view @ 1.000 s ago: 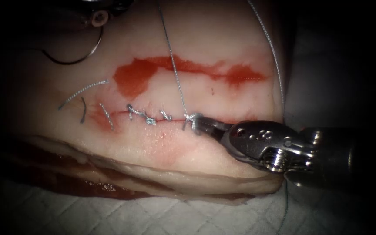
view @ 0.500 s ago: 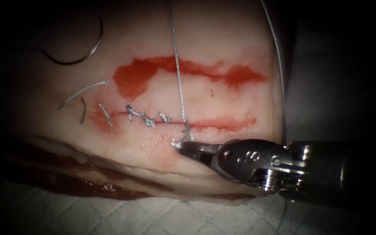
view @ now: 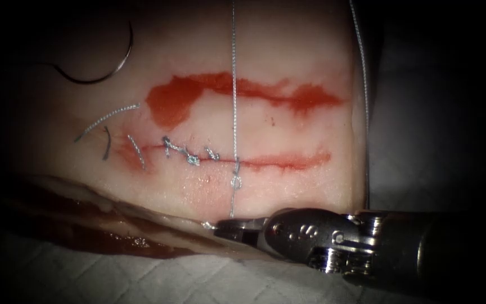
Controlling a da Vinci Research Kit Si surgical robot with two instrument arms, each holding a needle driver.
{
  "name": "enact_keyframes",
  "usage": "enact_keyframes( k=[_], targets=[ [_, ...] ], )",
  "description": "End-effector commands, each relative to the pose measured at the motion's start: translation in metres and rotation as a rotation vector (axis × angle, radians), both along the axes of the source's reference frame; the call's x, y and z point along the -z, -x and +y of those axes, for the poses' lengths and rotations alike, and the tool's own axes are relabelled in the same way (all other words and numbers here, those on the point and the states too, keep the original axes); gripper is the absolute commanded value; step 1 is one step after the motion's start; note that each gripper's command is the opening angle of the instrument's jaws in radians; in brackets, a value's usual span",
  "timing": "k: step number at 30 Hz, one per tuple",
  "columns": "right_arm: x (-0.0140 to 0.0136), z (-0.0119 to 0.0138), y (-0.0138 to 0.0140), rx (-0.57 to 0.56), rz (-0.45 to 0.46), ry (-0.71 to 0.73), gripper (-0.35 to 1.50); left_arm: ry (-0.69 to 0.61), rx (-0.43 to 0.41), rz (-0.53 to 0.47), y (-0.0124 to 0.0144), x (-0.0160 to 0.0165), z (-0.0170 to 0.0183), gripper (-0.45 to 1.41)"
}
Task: Wound Closure
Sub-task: Tighten the knot by pulling down with the right gripper and up with the left gripper, then wrap the thread clockwise around the right gripper once using the left gripper
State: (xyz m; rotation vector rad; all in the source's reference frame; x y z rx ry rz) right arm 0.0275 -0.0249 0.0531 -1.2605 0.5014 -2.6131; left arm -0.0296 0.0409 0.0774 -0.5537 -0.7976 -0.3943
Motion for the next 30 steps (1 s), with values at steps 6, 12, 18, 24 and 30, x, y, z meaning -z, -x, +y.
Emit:
enact_keyframes(
  k=[6,12,18,24,30],
  targets=[
    [-0.0011,-0.0018,-0.0019,0.04,0.005,-0.034,-0.35,0.057,-0.018,0.068,0.001,0.0003,0.002,-0.45],
    [-0.0013,-0.0026,-0.002,0.072,0.01,-0.063,-0.35,0.079,-0.031,0.098,0.0011,0.0008,0.003,-0.45],
    [-0.0013,-0.0027,-0.0019,0.109,0.022,-0.074,-0.35,0.188,-0.123,0.26,0.0021,0.0006,0.0038,-0.45],
    [-0.0012,-0.0028,-0.0019,0.118,0.026,-0.074,-0.35,0.31,-0.224,0.458,0.0042,-0.0004,0.0044,-0.45],
    [-0.0011,-0.0029,-0.0018,0.132,0.027,-0.069,-0.35,0.302,-0.208,0.455,0.0048,0.0,0.0062,-0.45]
  ],
)
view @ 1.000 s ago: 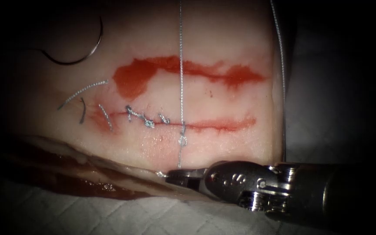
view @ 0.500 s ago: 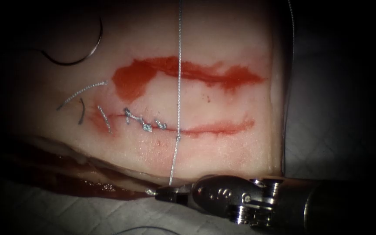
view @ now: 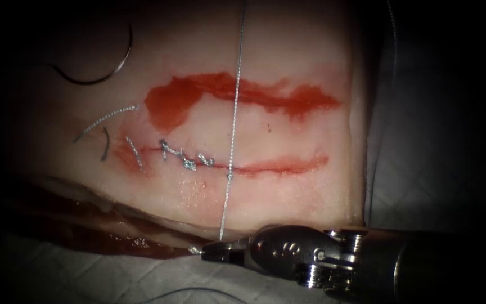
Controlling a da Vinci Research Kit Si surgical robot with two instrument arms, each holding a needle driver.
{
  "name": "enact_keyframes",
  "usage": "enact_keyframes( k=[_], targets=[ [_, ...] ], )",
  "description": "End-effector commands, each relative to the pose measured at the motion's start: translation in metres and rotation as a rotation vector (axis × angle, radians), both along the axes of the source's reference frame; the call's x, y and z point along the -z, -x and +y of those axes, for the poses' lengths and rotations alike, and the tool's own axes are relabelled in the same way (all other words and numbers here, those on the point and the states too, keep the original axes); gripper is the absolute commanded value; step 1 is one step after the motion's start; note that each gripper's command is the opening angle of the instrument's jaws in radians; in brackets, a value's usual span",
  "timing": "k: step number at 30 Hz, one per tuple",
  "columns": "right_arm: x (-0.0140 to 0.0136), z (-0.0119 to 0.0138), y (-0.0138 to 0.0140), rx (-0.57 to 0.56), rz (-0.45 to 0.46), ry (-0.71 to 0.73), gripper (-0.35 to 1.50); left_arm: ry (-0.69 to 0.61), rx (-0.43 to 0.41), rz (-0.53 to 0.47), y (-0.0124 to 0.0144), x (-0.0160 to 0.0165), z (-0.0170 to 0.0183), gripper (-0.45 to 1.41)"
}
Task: Wound Closure
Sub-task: Wrap the thread clockwise around the right gripper once using the left gripper
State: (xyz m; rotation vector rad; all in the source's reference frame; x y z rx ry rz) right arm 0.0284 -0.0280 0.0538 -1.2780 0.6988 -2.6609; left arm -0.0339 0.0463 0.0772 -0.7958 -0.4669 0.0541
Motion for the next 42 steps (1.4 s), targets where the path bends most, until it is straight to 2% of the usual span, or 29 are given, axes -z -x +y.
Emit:
enact_keyframes(
  k=[1,20,38,39,40,42],
  targets=[
    [-0.0004,0.0002,-0.0009,0.001,0.003,0.003,-0.35,0.003,0.008,-0.003,0.0006,-0.0002,0.001,-0.45],
    [-0.0002,-0.0001,-0.0007,0.014,-0.011,0.003,-0.35,0.007,0.024,-0.005,0.0048,-0.0021,0.0035,-0.45],
    [-0.0001,0.0,-0.0007,0.002,-0.032,0.018,-0.35,0.002,0.008,-0.015,0.0048,-0.002,0.0035,-0.45],
    [0.0,0.0004,-0.0007,-0.011,-0.034,0.024,-0.03,-0.001,0.003,-0.024,0.0045,-0.0019,0.0033,-0.45],
    [0.0001,0.0009,-0.0005,-0.022,-0.032,0.026,0.62,-0.03,0.027,-0.078,0.004,-0.0016,0.0028,-0.45],
    [0.0004,0.0018,-0.0001,-0.053,-0.028,0.034,0.89,-0.081,0.051,-0.175,0.003,-0.0009,0.0018,-0.45]
  ],
)
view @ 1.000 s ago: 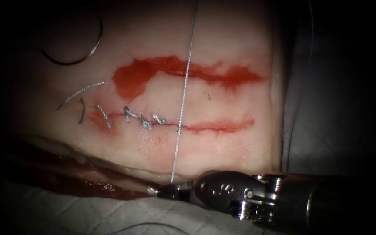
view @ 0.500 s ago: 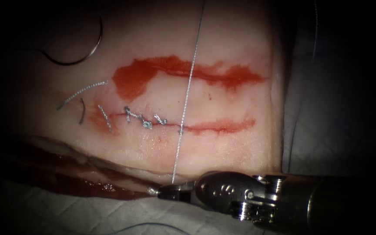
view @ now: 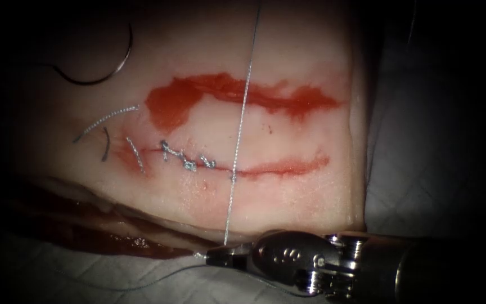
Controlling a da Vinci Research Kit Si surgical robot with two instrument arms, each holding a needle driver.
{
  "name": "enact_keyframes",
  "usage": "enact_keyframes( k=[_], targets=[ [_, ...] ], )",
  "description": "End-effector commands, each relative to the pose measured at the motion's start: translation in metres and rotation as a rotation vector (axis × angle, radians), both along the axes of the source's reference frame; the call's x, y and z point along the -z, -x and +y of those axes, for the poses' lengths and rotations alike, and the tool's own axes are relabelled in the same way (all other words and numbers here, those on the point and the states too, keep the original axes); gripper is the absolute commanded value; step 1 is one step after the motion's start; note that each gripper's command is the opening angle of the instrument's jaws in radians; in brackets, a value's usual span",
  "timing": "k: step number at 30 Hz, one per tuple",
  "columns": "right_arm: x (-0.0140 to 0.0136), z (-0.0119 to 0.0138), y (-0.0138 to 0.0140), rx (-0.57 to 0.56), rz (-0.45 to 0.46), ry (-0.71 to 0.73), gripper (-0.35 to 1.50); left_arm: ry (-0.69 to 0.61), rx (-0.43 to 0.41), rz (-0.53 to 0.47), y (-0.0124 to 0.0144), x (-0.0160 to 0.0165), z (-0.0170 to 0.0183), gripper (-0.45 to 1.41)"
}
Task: Wound Closure
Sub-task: Wrap the thread clockwise around the right gripper once using the left gripper
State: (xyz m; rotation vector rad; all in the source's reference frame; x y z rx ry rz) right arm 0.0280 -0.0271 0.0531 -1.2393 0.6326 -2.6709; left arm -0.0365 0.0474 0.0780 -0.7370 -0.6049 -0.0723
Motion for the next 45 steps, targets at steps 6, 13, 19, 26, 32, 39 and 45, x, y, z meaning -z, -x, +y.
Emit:
enact_keyframes(
  k=[6,13,19,26,32,39,45],
  targets=[
    [0.0017,0.0044,0.0015,-0.262,-0.013,0.046,1.31,-0.121,0.064,-0.265,-0.0043,0.0042,-0.0053,-0.45],
    [0.0052,0.0078,0.0044,-0.432,-0.04,-0.009,1.16,-0.354,0.216,-0.618,-0.0104,0.0117,-0.0138,-0.45],
    [0.0071,0.0093,0.0051,-0.49,-0.018,-0.072,1.16,-0.559,0.306,-0.966,-0.0124,0.0162,-0.0174,-0.45],
    [0.0072,0.0103,0.0042,-0.544,0.166,-0.244,1.18,-0.724,0.235,-1.311,-0.011,0.0199,-0.0168,-0.45],
    [0.0056,0.0111,0.0023,-0.659,0.305,-0.397,1.06,-0.9,0.223,-1.509,-0.0081,0.0217,-0.018,-0.45],
    [0.0027,0.0122,0.0019,-0.793,0.369,-0.435,1.08,-0.972,0.214,-1.566,-0.006,0.024,-0.0201,-0.45],
    [0.0013,0.0131,0.002,-0.864,0.347,-0.421,1.2,-1.031,0.272,-1.483,-0.006,0.0246,-0.0215,-0.45]
  ],
)
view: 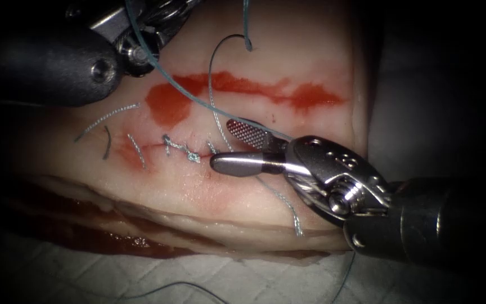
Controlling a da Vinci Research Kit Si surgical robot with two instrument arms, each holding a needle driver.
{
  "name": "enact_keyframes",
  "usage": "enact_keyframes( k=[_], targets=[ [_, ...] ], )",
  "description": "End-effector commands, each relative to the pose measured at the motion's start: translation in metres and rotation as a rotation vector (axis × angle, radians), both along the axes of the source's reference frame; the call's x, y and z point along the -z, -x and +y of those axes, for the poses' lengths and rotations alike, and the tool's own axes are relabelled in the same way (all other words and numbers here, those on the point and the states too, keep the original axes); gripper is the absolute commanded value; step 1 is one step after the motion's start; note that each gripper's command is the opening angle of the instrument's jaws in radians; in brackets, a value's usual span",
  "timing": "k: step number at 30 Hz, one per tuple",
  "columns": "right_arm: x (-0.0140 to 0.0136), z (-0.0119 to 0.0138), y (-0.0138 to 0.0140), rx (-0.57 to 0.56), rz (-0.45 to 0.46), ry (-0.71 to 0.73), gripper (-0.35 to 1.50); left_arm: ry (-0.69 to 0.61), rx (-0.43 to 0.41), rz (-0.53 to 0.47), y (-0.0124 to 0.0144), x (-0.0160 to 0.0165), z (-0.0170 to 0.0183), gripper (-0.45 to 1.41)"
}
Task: Wound Closure
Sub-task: Wrap the thread clockwise around the right gripper once using the left gripper
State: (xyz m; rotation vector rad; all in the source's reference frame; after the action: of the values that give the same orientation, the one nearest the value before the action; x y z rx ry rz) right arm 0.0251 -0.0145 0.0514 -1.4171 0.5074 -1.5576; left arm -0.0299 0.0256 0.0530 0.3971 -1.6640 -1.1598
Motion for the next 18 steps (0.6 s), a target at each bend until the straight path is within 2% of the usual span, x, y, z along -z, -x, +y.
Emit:
enact_keyframes(
  k=[1,6,9,12,14,18],
  targets=[
    [-0.0006,0.0006,-0.0008,-0.019,-0.01,0.005,1.21,-0.009,-0.008,0.0,0.0005,-0.0004,0.0002,-0.45],
    [-0.0008,0.001,-0.0008,-0.035,-0.008,-0.023,1.2,-0.082,-0.016,-0.047,0.0003,-0.001,-0.0001,-0.45],
    [-0.0005,0.001,-0.0004,-0.033,-0.001,-0.037,1.23,-0.08,-0.018,-0.047,0.0001,-0.0012,-0.0003,-0.45],
    [0.0001,0.0007,0.0002,-0.029,0.011,-0.065,1.18,-0.083,-0.01,-0.045,-0.0002,-0.0014,0.0,-0.45],
    [0.0004,0.0007,0.0003,-0.028,0.012,-0.069,1.18,-0.073,0.001,-0.014,-0.0004,-0.0017,0.0001,-0.45],
    [0.0007,0.0011,0.0003,-0.032,0.011,-0.076,1.2,-0.026,0.02,0.152,-0.0009,-0.0025,0.0002,-0.45]
  ],
)
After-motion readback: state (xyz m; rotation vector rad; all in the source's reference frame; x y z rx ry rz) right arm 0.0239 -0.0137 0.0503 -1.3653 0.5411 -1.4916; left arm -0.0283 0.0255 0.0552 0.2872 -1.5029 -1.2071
